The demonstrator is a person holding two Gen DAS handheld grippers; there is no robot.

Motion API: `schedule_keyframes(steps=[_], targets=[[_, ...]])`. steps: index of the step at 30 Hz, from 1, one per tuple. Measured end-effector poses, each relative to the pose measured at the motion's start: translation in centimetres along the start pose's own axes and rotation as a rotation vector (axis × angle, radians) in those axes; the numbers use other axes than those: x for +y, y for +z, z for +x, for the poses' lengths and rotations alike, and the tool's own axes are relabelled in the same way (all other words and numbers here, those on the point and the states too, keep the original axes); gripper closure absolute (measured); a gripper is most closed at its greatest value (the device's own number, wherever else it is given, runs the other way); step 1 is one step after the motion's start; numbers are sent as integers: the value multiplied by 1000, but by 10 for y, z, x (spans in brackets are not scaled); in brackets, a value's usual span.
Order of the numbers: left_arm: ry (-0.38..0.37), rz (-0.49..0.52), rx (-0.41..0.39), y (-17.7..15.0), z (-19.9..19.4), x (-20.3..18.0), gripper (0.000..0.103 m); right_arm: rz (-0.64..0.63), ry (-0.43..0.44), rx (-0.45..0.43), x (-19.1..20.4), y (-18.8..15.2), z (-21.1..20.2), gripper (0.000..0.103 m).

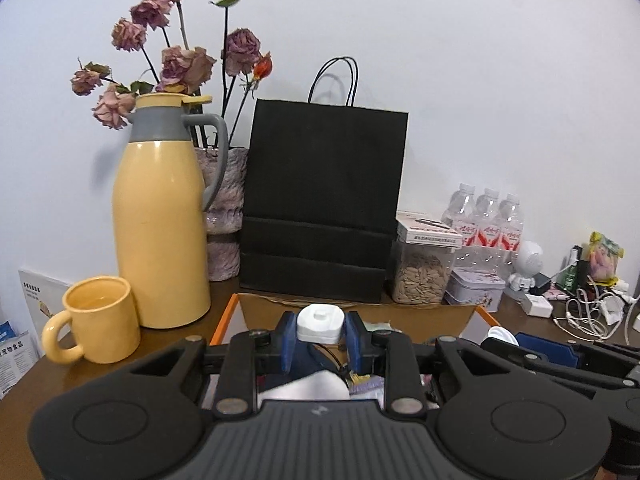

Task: Organize objects
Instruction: 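Carry both white caps into the red box and open both tools, then withdraw both tools from the red box back over the table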

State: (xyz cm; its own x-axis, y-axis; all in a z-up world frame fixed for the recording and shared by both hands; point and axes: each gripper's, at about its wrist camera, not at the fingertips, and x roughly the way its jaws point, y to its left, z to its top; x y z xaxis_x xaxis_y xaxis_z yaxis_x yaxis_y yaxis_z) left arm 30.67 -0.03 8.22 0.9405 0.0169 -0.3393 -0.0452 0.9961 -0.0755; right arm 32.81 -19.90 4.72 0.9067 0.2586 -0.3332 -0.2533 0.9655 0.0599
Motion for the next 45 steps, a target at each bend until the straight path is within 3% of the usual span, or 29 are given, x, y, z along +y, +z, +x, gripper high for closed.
schedule_keyframes(steps=[7, 8, 9, 10, 11, 12, 14, 18, 26, 32, 45], targets=[[24, 10, 34, 2, 37, 4, 77, 0, -1, 29, -7, 3, 31, 73], [26, 13, 37, 2, 40, 5, 69, 3, -4, 37, -9, 2, 34, 68], [26, 15, 41, 1, 42, 6, 44, 5, -9, 47, -11, 1, 37, 49], [26, 14, 41, 1, 42, 7, 29, 9, -16, 58, -14, 0, 38, 37], [26, 9, 32, 1, 41, 9, 3, 15, -23, 56, -16, -1, 38, 16], [27, 4, 16, 1, 38, 11, 0, 20, -32, 50, -17, -2, 37, 6], [31, 6, 2, 3, 30, 13, 0, 12, -30, 44, -19, -2, 30, 0], [39, 37, 23, 1, 4, 14, 0, 3, -23, 43, -19, -3, 5, 0], [37, 71, 146, -32, -61, 20, 0, -41, -35, 102, -5, -30, -61, 0], [48, 85, 192, -58, -103, 24, 0, -28, -43, 138, 0, -48, -100, 0], [43, 77, 206, -68, -137, 25, 0, -17, -45, 154, 9, -60, -130, 0]])
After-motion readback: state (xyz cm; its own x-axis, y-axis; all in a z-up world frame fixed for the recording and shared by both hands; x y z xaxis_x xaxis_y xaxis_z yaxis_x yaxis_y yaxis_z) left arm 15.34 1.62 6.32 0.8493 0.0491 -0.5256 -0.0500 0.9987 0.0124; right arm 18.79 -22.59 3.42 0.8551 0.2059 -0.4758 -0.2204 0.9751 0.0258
